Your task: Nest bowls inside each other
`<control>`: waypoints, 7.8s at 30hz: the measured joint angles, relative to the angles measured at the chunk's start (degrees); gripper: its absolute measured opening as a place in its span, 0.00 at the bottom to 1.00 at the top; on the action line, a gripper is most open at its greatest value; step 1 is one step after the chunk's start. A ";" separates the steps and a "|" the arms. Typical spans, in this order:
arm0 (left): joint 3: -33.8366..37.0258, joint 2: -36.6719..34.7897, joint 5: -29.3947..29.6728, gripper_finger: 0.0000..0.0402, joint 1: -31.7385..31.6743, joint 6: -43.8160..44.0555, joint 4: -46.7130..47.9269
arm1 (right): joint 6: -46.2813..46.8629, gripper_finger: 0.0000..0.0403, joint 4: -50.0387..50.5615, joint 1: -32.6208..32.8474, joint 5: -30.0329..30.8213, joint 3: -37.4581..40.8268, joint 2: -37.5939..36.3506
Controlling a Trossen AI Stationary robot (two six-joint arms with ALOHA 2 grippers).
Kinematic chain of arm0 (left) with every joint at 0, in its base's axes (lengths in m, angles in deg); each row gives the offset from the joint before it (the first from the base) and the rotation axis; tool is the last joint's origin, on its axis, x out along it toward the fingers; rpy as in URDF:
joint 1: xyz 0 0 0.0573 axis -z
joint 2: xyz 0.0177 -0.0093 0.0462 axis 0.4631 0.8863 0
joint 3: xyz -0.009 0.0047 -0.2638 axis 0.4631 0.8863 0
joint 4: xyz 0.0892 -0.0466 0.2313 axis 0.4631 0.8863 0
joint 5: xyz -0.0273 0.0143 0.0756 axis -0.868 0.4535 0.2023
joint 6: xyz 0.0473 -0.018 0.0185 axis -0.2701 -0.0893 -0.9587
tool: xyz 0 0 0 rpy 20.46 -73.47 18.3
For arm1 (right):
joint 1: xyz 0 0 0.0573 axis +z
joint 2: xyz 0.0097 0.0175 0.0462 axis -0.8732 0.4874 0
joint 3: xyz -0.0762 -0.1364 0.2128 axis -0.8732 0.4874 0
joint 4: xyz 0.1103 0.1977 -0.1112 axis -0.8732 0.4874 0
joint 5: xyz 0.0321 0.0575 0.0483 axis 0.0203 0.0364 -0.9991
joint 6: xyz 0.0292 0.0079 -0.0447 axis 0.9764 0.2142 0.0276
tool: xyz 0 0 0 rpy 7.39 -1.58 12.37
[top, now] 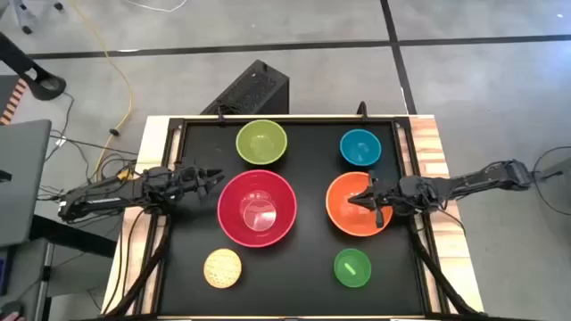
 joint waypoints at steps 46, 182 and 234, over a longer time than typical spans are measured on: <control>0.00 -0.01 0.01 0.32 0.01 -0.01 -0.01 | 0.02 0.08 0.02 0.02 0.00 0.02 0.01; -24.59 32.93 -10.49 0.41 -18.76 -0.19 9.90 | 29.44 0.05 64.38 -13.44 -10.20 -88.44 64.06; -24.57 25.04 5.75 0.41 -18.76 2.59 22.46 | 30.01 0.21 74.32 -11.10 -7.49 -116.26 98.68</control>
